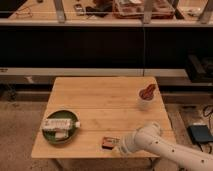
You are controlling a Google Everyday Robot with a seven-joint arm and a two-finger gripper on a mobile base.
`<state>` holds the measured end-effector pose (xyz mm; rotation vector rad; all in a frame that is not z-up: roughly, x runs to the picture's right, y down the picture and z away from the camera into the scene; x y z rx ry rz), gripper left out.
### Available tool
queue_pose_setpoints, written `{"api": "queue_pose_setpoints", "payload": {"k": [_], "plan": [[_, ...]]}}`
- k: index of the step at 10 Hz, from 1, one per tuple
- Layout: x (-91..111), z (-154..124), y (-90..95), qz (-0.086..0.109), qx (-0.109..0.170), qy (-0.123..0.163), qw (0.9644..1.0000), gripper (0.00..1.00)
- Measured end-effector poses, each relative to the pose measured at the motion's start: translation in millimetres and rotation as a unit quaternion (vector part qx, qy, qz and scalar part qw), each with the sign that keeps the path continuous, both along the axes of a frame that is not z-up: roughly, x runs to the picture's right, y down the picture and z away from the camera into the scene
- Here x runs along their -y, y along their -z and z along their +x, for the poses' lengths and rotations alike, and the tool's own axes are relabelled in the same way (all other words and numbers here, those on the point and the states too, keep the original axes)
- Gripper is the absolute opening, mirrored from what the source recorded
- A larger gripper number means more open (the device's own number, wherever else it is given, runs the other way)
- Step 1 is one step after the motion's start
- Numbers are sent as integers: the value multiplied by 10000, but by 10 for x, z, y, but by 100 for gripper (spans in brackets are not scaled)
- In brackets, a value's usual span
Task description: Push the eraser across the table
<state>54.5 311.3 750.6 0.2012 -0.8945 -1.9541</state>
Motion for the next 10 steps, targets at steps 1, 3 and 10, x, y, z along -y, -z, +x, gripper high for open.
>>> {"api": "queue_pose_setpoints", "payload": {"k": [1, 3, 10], "plan": [[46, 38, -44, -10, -42, -25, 10000, 0], [99, 60, -115, -51, -78, -58, 9999, 0], [347, 159, -341, -69, -381, -96, 9992, 0]]}}
